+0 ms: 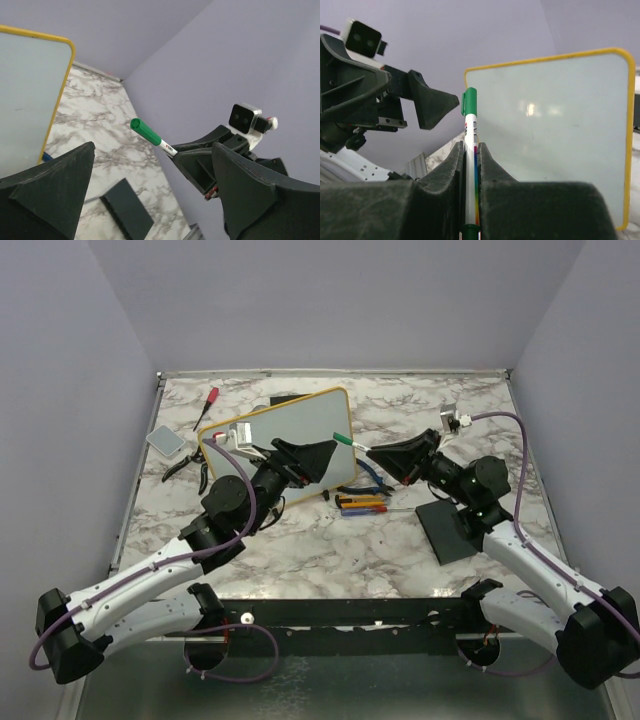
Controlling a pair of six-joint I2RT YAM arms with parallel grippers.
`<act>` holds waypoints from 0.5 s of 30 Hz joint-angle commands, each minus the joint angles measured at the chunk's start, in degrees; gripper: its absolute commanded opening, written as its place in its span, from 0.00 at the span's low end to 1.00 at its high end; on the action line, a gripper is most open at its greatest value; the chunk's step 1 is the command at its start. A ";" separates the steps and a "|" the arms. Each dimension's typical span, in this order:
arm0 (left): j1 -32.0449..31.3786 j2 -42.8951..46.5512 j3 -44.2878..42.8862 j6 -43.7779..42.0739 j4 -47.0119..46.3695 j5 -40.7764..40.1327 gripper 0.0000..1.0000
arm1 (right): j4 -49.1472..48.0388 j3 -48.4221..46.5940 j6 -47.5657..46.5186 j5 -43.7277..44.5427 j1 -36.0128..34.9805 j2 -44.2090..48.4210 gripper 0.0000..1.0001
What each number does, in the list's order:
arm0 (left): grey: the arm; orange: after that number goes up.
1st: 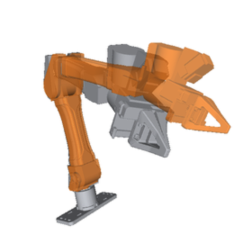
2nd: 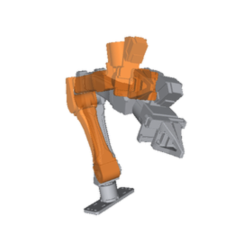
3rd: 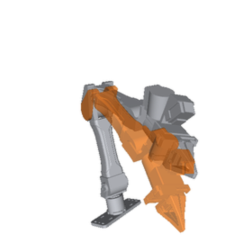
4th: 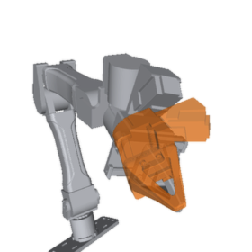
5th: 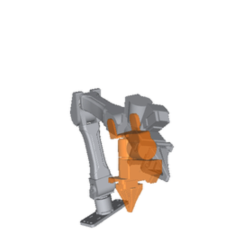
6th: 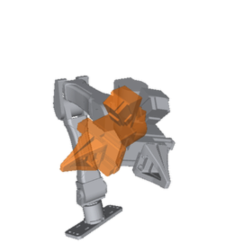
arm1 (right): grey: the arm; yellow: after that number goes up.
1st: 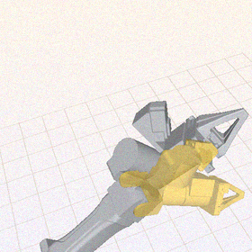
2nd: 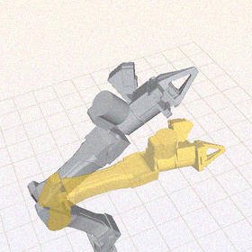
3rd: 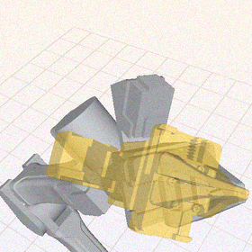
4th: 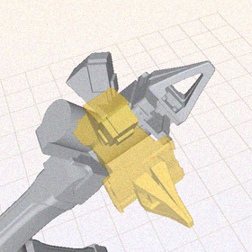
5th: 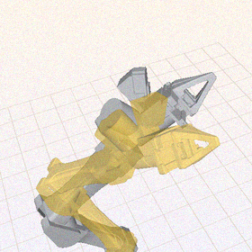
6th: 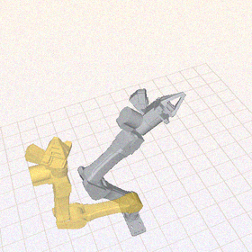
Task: Write a sentence on the whiteboard
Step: Open the whiteboard marker at the center of the board.
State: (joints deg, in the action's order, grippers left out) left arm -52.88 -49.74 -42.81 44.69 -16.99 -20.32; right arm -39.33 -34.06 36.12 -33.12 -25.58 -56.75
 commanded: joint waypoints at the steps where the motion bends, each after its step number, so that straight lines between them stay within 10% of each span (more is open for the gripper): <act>1: 0.22 -1.27 1.91 9.45 -11.01 -3.50 0.99 | -8.72 -0.28 1.42 4.03 -0.73 -0.69 0.01; 15: 0.40 -11.27 -3.14 15.52 -14.27 -1.20 0.76 | -5.82 -2.53 -2.90 3.82 -1.35 0.06 0.01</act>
State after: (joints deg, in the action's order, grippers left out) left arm -52.86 -60.01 -43.51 57.71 -28.38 -22.09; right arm -44.73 -34.68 35.11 -29.98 -26.33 -57.10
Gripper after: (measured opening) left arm 0.808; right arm 0.105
